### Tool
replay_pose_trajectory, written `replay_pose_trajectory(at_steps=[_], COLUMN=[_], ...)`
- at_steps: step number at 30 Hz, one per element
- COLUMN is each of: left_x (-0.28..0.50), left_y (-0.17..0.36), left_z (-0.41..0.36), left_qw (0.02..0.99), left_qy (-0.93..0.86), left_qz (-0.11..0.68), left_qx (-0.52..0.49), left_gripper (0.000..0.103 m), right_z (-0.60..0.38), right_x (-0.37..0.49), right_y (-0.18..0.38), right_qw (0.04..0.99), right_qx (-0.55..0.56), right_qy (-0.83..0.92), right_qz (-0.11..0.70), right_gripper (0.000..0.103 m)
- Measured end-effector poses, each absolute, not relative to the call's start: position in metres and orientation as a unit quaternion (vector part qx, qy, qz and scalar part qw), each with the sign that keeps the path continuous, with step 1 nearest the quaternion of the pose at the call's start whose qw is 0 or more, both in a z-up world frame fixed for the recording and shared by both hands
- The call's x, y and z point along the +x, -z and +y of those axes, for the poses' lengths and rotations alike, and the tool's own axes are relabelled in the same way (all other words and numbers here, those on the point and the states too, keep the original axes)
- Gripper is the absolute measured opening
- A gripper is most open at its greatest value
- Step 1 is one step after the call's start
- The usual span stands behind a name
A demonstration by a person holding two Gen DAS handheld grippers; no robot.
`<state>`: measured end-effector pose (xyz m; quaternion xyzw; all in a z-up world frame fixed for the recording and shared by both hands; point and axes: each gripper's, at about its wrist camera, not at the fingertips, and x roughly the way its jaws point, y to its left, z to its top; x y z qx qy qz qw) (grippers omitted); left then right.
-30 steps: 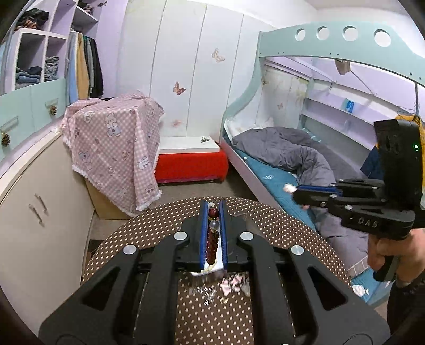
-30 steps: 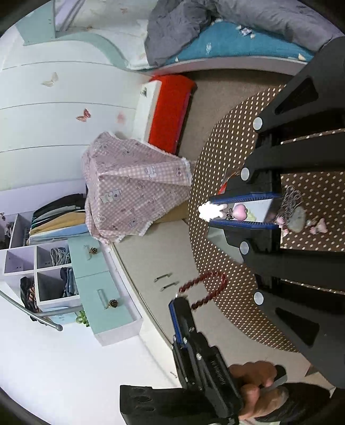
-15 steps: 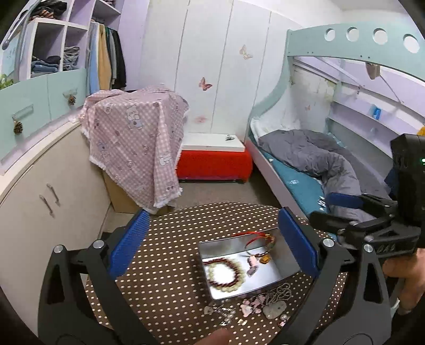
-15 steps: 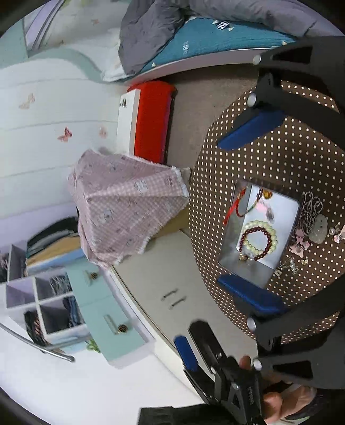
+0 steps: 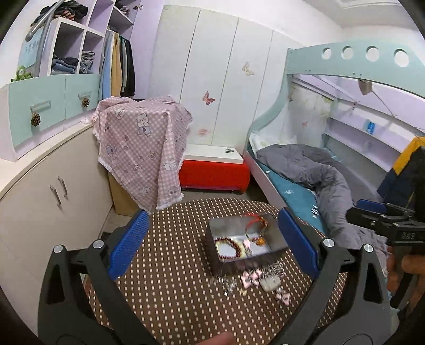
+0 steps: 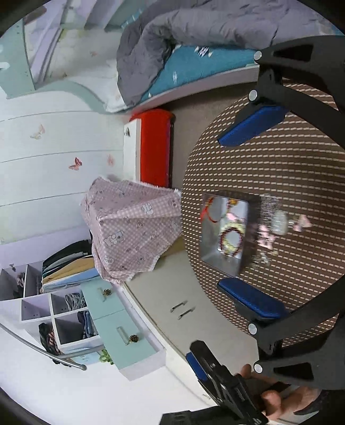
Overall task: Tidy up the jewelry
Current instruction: 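Carry both items over the grey box and release them inside, then move both tools back toward the remaining jewelry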
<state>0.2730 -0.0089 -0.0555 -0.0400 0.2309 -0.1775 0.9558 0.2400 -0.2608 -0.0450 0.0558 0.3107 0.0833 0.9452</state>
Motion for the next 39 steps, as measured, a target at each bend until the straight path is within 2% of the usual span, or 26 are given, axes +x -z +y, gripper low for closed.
replay_pose_trajectory(at_steps=[6, 18, 31, 33, 39], left_x=[0.251, 0.22, 0.244, 0.25, 0.264], left_y=[0.067, 0.088, 0.141, 0.148, 0.165], left_z=[0.004, 0.013, -0.024, -0.025, -0.025], left_qw=[0.955, 0.963, 0.944, 0.941, 0.933], left_qy=[0.185, 0.109, 0.096, 0.097, 0.097], left_qz=[0.231, 0.245, 0.315, 0.323, 0.345], left_qx=[-0.034, -0.036, 0.017, 0.021, 0.028], left_gripper=[0.096, 0.096, 0.096, 0.096, 0.096], right_z=[-0.248, -0.264, -0.257, -0.252, -0.239], right_x=[0.188, 0.182, 0.223, 0.229, 0.242], right_y=[0.05, 0.079, 0.167, 0.179, 0.199], right_qw=[0.949, 0.934, 0.905, 0.899, 0.887], right_qx=[0.052, 0.017, 0.006, 0.006, -0.005], right_qy=[-0.045, -0.068, -0.137, -0.144, -0.156], right_qz=[0.308, 0.351, 0.403, 0.414, 0.435], right_gripper=[0.095, 0.095, 0.095, 0.092, 0.071])
